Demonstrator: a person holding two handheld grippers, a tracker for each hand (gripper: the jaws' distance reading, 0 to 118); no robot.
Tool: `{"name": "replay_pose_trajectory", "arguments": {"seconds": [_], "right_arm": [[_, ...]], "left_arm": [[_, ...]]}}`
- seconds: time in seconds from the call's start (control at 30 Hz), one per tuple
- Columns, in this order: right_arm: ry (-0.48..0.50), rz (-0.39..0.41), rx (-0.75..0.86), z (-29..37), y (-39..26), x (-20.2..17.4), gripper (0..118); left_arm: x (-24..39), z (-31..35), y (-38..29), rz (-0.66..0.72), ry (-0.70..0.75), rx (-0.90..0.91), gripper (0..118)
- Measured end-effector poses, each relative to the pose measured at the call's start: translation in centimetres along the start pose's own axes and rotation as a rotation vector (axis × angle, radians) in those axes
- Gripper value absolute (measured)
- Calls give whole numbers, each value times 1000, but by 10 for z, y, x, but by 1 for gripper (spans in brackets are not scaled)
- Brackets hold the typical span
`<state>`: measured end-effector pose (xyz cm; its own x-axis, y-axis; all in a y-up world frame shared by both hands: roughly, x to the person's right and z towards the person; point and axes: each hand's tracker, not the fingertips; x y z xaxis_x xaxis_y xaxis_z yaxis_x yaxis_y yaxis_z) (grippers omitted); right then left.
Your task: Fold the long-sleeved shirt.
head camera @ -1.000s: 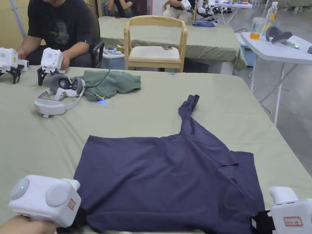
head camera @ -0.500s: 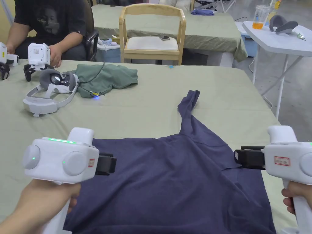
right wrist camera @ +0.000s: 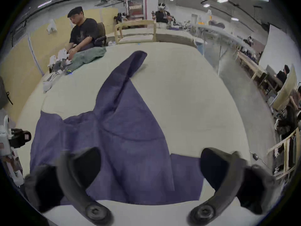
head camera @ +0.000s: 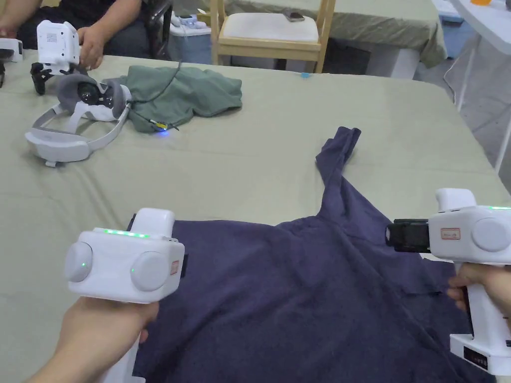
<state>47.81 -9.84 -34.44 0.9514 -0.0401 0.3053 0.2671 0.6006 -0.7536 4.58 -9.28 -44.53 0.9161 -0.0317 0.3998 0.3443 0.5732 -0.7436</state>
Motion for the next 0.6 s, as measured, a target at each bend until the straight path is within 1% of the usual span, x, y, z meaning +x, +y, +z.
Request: {"name": "replay_pose_trajectory", "arguments": {"seconds": [0.07,0.13,0.23,0.27,0.3,0.33,0.37,0.4,0.47,0.53,0.6], "right_arm": [[9,-3,-50,-19,8,3,118],[16,17,-86,-35,12,4,118],[-18,39,-142,-49,11,-1,117],[-25,44,-141,-51,9,-2,102],[-30,47,-140,-51,6,-3,67],[-17,45,-140,-55,3,-4,38],[-7,39,-110,-53,0,-6,23],[-13,37,-96,-52,0,-7,19],[-19,12,-81,-47,3,-10,18],[23,-6,16,-32,6,-8,18],[25,-18,114,-14,14,-8,17]], "left_arm": [[-1,-7,4,3,2,-3,6],[-1,-11,6,-3,11,-3,6],[-3,-19,8,4,0,-14,6],[-4,-22,8,11,-1,-19,6],[-5,-24,8,16,-6,-20,6],[-7,-28,7,19,-12,-25,6],[-6,-31,7,15,-13,-33,6],[-6,-36,7,11,-11,-43,6],[-9,-42,8,5,-3,-48,6],[-17,-44,12,38,-25,-44,6],[-29,-47,21,65,-19,-20,8]]}}
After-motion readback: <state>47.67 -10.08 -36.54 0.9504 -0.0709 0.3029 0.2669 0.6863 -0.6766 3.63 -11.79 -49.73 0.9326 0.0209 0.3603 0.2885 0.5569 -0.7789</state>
